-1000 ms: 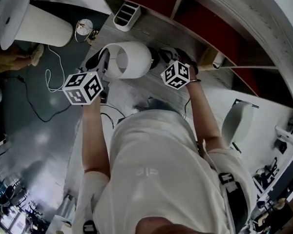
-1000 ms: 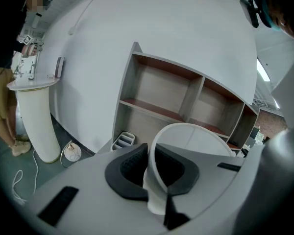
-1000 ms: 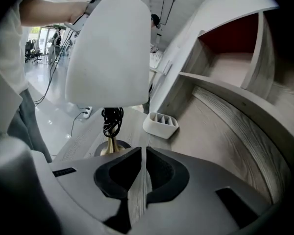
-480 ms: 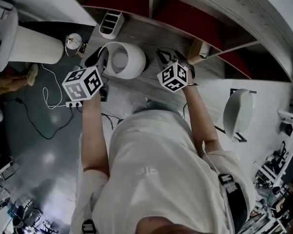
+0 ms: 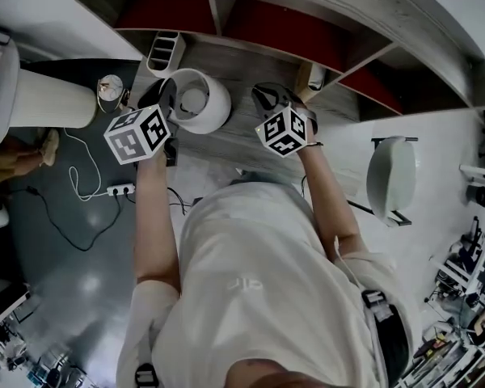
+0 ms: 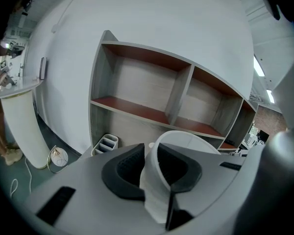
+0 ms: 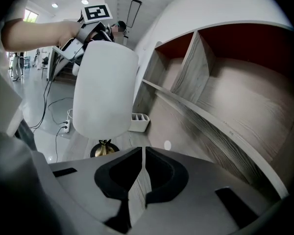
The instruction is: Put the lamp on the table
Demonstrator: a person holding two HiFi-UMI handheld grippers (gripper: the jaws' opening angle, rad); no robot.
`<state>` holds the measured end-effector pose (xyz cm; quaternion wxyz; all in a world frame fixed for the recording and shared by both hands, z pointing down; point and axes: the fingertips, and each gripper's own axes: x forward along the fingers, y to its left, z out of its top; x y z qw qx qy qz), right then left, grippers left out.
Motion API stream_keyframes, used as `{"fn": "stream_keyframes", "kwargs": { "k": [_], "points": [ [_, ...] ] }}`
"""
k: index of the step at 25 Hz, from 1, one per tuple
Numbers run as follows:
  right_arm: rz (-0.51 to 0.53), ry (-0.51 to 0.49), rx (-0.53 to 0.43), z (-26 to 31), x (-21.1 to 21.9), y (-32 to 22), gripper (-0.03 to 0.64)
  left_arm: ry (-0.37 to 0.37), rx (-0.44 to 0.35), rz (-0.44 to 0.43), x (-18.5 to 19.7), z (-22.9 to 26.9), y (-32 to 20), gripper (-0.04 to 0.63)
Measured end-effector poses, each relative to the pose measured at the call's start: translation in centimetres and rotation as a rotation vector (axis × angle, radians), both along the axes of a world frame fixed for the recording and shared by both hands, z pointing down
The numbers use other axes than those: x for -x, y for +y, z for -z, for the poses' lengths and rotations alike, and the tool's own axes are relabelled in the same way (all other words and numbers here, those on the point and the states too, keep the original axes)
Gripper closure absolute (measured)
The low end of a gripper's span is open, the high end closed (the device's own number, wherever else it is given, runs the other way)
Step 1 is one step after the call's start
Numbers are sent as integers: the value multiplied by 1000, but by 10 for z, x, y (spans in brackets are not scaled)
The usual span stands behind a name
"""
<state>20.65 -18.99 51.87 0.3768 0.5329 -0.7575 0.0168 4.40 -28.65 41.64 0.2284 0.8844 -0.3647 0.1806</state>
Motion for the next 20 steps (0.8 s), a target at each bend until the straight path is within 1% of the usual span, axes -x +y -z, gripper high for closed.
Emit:
{"fn": "stream_keyframes", "kwargs": {
  "k": [5, 8, 10, 14, 18, 20],
  "points": [
    [-26, -12, -4, 1, -13, 14, 569, 0, -2, -11, -13, -2, 1, 503],
    [-42, -24, -16, 6, -16, 19, 569, -3, -19, -14, -17, 0, -1, 498],
    [-51, -31, -23, 9, -17, 21, 569, -9, -33, -15, -18, 3, -4, 483],
    [-62, -30, -27, 11, -19, 28, 569, -4, -33, -19, -24, 0, -7, 460],
    [-71, -28, -29, 13, -20, 34, 569, -19, -63, -20, -25, 4, -11, 442],
    [-74, -25, -32, 14, -21, 36, 569, -23, -76, -24, -24, 5, -13, 422]
  ]
}}
